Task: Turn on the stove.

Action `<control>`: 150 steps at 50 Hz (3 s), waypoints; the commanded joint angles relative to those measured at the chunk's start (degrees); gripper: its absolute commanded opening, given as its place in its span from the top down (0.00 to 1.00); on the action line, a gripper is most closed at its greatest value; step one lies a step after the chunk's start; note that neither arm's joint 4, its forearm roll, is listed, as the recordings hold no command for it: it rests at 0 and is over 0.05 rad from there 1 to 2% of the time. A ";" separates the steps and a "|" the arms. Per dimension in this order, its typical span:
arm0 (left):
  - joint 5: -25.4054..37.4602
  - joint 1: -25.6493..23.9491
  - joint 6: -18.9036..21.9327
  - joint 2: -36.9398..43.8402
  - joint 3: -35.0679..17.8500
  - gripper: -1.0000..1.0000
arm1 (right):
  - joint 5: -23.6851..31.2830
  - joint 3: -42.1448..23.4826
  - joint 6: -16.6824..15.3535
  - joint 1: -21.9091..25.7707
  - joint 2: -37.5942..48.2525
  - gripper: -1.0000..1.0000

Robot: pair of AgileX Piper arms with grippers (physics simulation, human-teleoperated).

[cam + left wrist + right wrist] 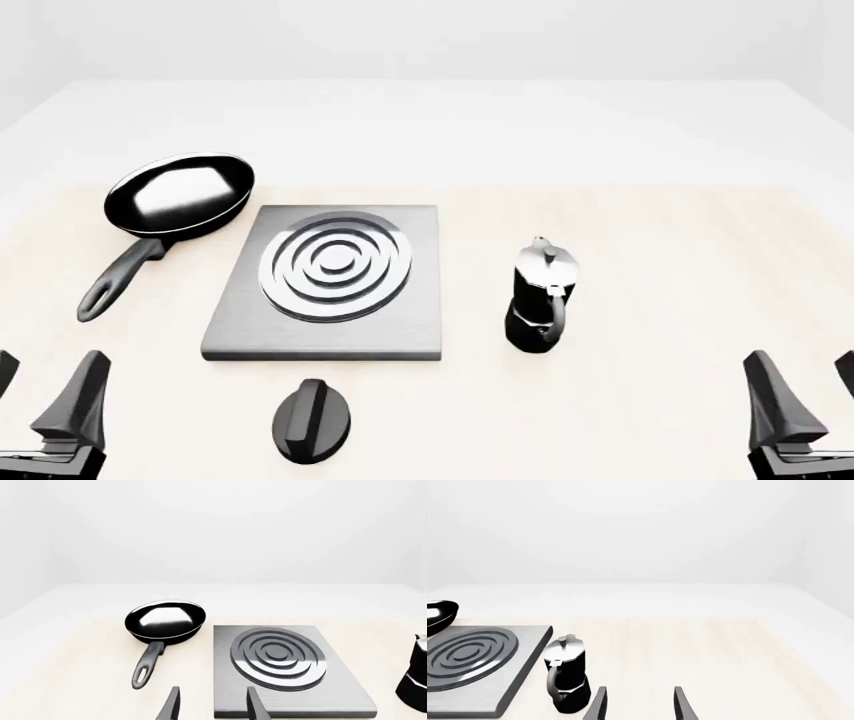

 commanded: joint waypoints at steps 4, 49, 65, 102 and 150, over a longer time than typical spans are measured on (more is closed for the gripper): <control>0.51 -2.51 1.56 1.78 -0.98 0.00 | -0.39 -0.22 0.38 -0.27 0.00 0.00; -13.62 -18.63 -5.80 57.25 -17.18 0.00 | -0.29 -0.01 -0.03 0.03 0.63 0.00; -12.61 -24.01 -13.61 64.71 -18.85 0.00 | -0.36 -0.08 0.91 0.23 0.13 0.00; -13.11 -30.01 -17.64 71.62 -17.52 0.00 | -0.70 -0.04 3.18 -0.08 0.20 0.00; -23.92 -32.15 -20.84 84.28 -13.52 0.00 | -0.75 -0.04 3.77 -0.28 0.07 0.00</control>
